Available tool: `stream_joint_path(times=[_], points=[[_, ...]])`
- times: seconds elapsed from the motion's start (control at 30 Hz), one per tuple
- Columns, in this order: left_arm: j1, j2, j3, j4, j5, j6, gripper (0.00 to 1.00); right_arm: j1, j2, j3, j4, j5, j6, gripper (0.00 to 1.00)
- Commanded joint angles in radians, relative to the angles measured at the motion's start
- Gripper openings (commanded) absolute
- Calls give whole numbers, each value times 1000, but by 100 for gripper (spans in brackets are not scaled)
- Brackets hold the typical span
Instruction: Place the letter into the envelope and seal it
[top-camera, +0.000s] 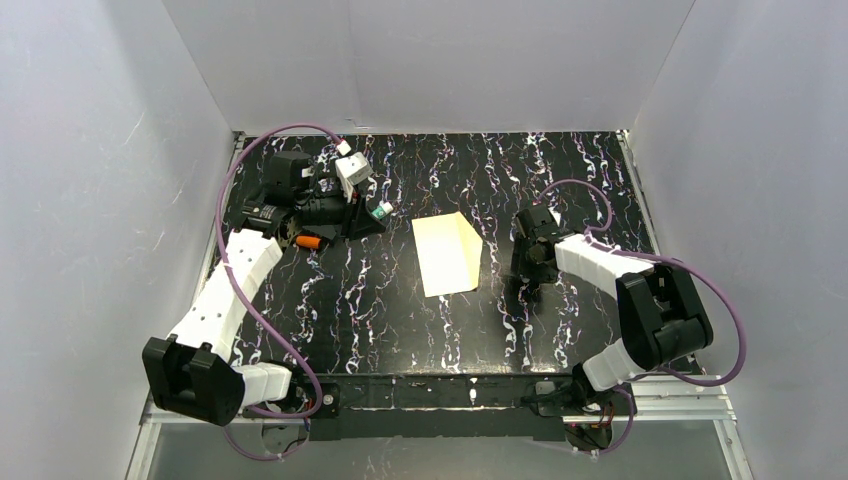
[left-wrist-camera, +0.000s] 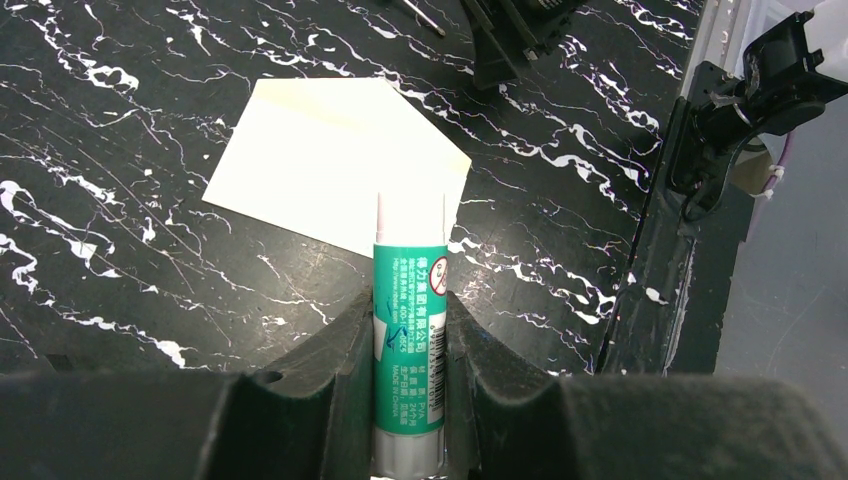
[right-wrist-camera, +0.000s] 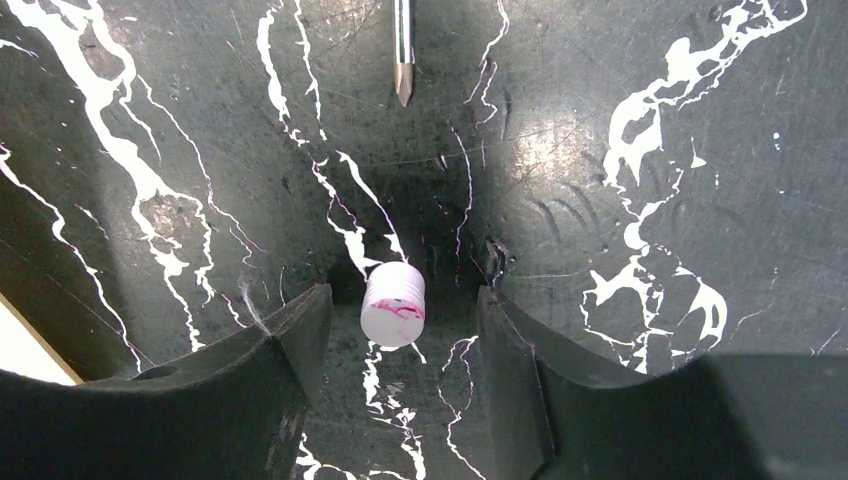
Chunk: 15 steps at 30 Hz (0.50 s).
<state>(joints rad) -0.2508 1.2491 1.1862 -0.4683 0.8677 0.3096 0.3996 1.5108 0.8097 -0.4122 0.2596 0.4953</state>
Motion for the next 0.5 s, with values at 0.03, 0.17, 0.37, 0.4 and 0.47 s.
stream_joint_path(times=[0.03, 0.17, 0.37, 0.4, 0.47], points=[[1, -41, -1, 4, 14, -6, 0, 2, -31, 76, -71, -11, 14, 64], [1, -44, 14, 27, 10, -59, 0, 2, -68, 184, -155, -13, 23, 67], [-1, -64, -1, 395, -7, -555, 0, 2, -227, 317, -124, -125, 61, 72], [-2, -71, -27, 523, -25, -685, 0, 2, -255, 310, -62, -189, 71, 72], [-15, -72, -62, 689, -84, -879, 0, 4, -302, 275, 120, -360, 121, 73]])
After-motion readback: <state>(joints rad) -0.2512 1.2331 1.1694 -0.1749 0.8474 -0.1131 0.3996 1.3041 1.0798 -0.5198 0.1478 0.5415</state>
